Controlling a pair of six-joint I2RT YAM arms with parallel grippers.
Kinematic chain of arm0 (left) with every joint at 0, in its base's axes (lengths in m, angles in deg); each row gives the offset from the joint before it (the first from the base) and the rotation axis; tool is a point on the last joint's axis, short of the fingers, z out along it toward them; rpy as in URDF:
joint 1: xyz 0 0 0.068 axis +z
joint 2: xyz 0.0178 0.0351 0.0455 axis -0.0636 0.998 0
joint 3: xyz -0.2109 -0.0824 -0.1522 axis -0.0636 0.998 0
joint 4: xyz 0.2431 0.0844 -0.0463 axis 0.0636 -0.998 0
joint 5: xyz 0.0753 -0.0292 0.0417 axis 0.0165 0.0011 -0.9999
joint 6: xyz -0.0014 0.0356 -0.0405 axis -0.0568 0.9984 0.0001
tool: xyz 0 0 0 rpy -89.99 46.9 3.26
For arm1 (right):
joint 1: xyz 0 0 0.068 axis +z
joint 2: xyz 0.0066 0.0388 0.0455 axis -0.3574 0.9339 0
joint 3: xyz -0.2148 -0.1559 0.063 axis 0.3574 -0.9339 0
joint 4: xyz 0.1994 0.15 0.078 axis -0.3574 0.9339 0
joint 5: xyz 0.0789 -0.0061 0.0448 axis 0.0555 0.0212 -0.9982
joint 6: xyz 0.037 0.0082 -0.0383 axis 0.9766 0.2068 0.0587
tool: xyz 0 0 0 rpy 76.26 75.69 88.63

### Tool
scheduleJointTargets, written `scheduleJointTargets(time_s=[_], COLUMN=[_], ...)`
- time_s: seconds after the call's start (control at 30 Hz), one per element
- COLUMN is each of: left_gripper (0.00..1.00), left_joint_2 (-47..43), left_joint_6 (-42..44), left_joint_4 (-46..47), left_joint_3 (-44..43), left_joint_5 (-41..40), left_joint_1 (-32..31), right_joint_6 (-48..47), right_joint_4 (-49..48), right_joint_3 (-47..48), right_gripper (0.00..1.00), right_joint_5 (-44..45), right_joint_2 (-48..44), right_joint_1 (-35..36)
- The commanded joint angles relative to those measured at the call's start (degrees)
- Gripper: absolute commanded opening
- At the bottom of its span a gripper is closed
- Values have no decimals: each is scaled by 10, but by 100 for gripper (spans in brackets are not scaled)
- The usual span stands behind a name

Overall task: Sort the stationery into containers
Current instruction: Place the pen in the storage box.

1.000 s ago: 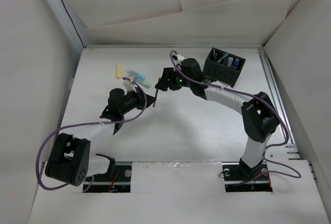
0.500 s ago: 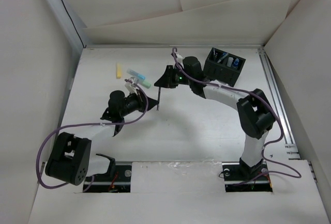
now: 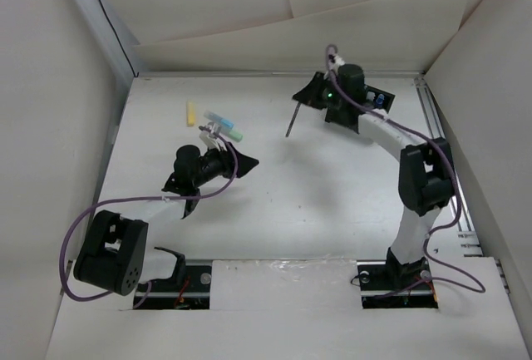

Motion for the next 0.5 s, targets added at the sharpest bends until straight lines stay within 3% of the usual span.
scheduleJointTargets(time_s=[0.0,0.07,0.2,0.47], left_gripper=[50,50,50,50], left_joint_2=[-8,-8,-3,11], left_joint_6=[5,5,11,6], left_joint_4=[-2,-25,-76,-126], left_joint_3=[-14,-20,-34,-44], left_joint_5=[-19,-39,-91,-160], left_joint_1=[1,1,1,18], right_joint_6=[-34,-39,-54,-148], right_joint_4=[36,44,65,117], right_joint_3=[84,104,187,283], right_gripper=[0,0,0,0], right_joint_5=[126,218,307,410], right_joint_2=[-44,-45,0,76], right_joint_1=[-78,-122,-171,-170])
